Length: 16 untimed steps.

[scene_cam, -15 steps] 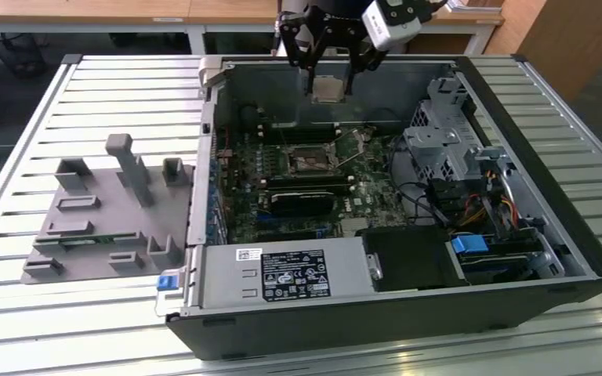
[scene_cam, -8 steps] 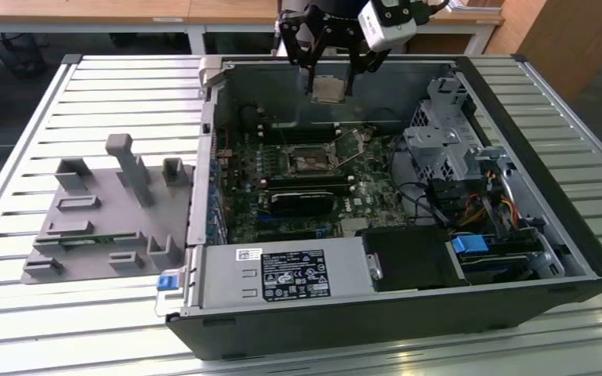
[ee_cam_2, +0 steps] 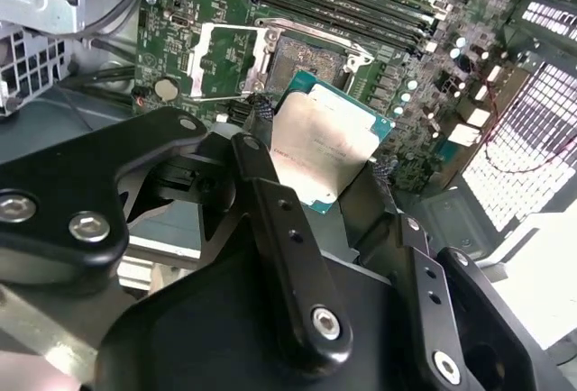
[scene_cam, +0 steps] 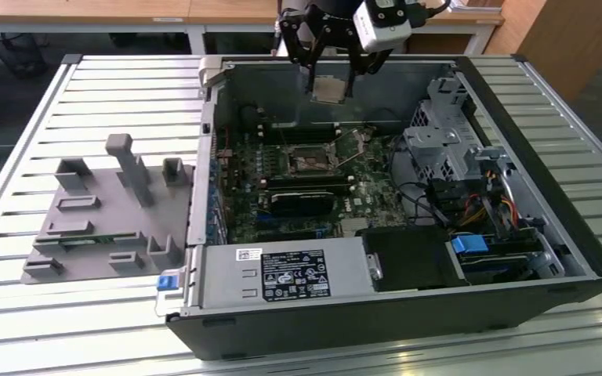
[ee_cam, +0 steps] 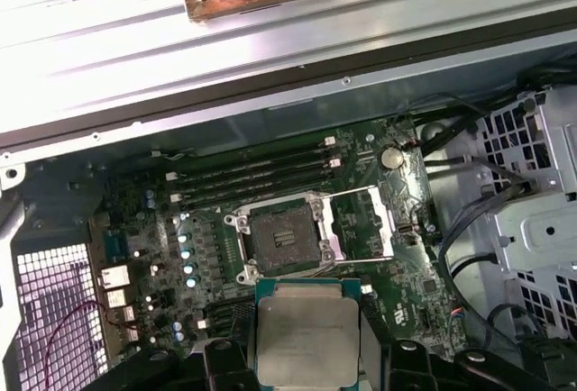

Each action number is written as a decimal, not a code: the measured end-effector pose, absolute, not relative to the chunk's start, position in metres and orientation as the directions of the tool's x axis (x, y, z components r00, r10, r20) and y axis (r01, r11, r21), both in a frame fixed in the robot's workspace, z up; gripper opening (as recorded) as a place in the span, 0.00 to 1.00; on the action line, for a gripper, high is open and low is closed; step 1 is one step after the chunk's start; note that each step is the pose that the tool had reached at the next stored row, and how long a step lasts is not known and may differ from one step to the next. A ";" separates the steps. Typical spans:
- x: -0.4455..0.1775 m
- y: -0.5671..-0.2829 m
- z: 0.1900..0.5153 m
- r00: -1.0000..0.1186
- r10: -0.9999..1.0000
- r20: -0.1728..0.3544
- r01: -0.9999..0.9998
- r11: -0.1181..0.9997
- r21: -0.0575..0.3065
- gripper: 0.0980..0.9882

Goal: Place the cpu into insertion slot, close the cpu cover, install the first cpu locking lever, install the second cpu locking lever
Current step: 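Place the cpu into insertion slot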

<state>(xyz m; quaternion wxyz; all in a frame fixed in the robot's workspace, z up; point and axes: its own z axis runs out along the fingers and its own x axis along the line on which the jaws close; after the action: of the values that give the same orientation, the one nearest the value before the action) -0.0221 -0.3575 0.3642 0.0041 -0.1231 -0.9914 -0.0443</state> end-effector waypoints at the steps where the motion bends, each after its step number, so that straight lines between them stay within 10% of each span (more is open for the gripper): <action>1: -0.022 -0.357 0.364 -0.968 0.251 0.019 0.251 0.964 0.087 0.50; 16: -0.022 -0.357 0.363 -0.928 0.371 0.019 0.371 0.924 0.087 0.50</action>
<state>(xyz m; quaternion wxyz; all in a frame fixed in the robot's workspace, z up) -0.0221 -0.3568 0.3632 0.0011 -0.1893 -0.9809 -0.0444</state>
